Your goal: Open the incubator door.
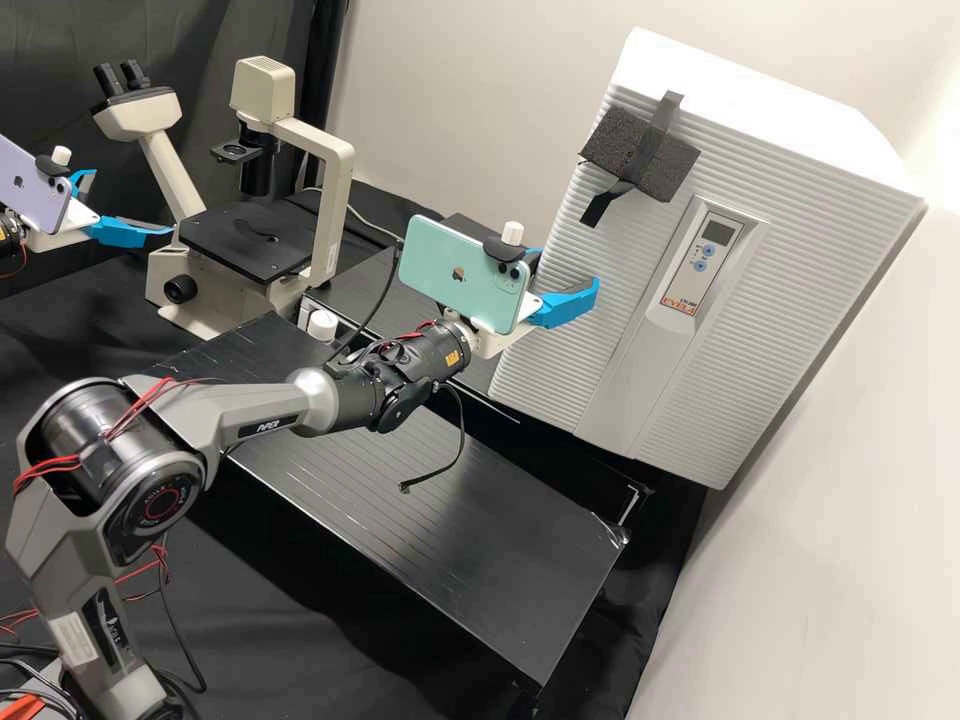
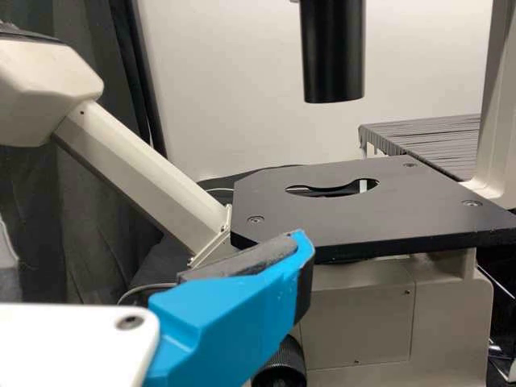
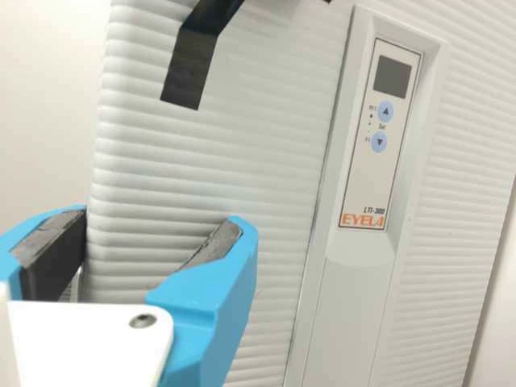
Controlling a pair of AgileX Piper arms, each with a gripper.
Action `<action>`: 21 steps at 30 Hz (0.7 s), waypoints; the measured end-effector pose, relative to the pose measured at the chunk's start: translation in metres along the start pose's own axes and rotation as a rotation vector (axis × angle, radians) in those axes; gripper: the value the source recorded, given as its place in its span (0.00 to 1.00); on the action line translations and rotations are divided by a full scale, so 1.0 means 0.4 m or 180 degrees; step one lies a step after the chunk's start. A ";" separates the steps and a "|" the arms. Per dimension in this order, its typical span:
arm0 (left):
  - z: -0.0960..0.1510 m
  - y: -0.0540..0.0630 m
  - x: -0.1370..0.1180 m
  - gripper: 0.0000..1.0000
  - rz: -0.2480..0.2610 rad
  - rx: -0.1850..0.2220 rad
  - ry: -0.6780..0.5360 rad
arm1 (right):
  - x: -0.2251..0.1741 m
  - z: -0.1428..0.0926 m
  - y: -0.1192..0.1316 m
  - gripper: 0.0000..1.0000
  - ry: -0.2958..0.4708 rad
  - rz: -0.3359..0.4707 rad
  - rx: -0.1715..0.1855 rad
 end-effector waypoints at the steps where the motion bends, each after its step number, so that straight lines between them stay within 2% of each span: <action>1: 0.000 0.000 0.000 1.00 0.0000 0.0000 0.0000 | 0.000 0.001 0.001 0.00 -0.0005 0.0004 0.0001; 14: 0.000 0.000 0.000 1.00 0.0000 0.0000 0.0000 | -0.037 0.012 0.025 0.00 -0.0030 0.0009 -0.0039; 16: 0.000 0.000 0.000 1.00 0.0000 0.0000 0.0000 | -0.046 0.016 0.027 0.00 -0.0041 0.0008 -0.0003; 18: 0.000 0.000 0.000 1.00 0.0000 0.0000 0.0000 | -0.055 0.019 0.029 0.00 -0.0042 0.0002 -0.0030; 21: 0.000 0.000 0.000 1.00 0.0000 0.0000 0.0000 | -0.077 0.024 0.035 0.00 -0.0055 0.0038 0.0000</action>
